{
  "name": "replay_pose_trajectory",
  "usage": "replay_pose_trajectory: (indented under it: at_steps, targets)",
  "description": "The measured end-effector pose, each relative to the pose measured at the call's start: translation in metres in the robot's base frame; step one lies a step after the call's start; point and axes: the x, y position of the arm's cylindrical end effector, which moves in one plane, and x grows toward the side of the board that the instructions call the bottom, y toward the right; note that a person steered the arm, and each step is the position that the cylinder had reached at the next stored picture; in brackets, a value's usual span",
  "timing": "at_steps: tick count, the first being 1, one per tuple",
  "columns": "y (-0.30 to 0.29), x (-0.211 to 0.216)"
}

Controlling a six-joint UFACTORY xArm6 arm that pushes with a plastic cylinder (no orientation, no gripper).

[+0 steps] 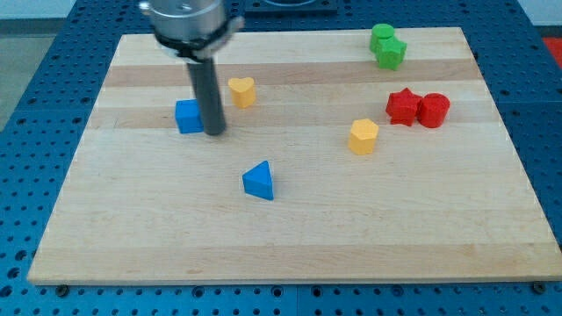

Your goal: Tap the top side of the blue triangle

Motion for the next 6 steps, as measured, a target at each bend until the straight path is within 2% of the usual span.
replay_pose_trajectory:
  at_steps: [1, 3, 4, 5, 6]
  targets:
    - [-0.043, -0.028]
    - [0.034, -0.041]
    - [0.065, -0.009]
    - [0.068, 0.01]
    - [0.068, 0.054]
